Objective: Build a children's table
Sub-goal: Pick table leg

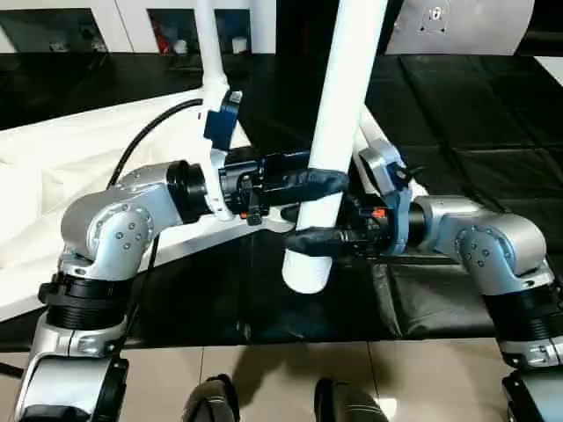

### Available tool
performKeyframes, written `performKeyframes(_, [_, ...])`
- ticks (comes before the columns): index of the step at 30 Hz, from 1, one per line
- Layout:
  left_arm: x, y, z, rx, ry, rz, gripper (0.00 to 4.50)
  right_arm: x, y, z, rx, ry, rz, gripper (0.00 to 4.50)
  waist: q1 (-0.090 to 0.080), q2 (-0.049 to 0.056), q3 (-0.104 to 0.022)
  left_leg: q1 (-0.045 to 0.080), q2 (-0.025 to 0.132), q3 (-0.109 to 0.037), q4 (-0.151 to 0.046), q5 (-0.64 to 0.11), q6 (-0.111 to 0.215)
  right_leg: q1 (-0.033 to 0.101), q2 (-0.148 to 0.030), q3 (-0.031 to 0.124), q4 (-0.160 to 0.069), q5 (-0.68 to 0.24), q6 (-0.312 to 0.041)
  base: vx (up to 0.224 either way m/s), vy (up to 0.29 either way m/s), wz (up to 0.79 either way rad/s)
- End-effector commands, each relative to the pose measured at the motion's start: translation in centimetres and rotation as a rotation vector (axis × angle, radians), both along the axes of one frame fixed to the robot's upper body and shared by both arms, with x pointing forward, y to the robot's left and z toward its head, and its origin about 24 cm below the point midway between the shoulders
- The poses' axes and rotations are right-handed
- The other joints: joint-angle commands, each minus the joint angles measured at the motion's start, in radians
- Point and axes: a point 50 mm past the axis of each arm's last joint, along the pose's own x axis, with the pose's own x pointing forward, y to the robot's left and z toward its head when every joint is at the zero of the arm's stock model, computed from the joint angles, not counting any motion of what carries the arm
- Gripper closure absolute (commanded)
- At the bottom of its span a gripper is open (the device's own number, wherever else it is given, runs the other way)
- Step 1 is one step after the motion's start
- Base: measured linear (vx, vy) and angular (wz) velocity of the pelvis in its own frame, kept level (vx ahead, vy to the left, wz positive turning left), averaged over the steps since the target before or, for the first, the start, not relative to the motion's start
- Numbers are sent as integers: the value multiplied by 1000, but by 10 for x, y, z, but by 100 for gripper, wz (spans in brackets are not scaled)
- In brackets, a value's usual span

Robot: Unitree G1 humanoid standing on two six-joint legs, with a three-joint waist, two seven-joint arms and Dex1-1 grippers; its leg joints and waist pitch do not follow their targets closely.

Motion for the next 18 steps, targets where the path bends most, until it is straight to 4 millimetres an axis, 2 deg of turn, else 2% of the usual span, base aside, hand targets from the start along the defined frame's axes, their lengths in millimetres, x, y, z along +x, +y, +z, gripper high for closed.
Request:
performKeyframes(1, [-2,-4,9,-1,-55,-11,264,-1,1,2,-9,-10,15,218,-1,-5,-92,29,6,1,-60,-195,11,56,-48,27,-73,-280,-209,0,0,0])
performKeyframes(7, [-2,-4,9,0,-56,-11,264,-1,1,0,-16,-6,12,248,-2,-5,-93,28,6,2,-59,-193,11,56,-48,26,-73,-275,-211,0,0,0])
performKeyframes(10, [-2,-4,9,1,-57,-11,264,-1,1,0,-15,-6,12,251,-2,-5,-92,29,6,2,-60,-197,11,55,-48,27,-74,-279,-212,0,0,0])
performKeyframes(11, [-2,-4,9,9,-62,-13,264,-1,1,0,-14,-6,10,251,-1,-1,-93,30,6,1,-59,-197,11,56,-48,26,-73,-280,-213,0,0,0])
performKeyframes(16, [-5,-4,7,27,-41,-23,264,-1,1,-2,-10,-7,-3,252,-1,-2,-94,29,6,1,-60,-197,9,56,-48,26,-72,-270,-217,0,0,0])
performKeyframes(17, [-6,-4,8,22,-40,-26,229,-1,1,-2,-10,-7,-4,252,-1,-2,-94,29,6,2,-60,-199,9,56,-48,26,-73,-271,-217,0,0,0])
performKeyframes(18, [-6,-4,8,22,-40,-26,229,-1,1,-2,-10,-7,-4,252,-1,-3,-94,29,6,1,-60,-199,9,56,-48,26,-73,-272,-218,0,0,0])
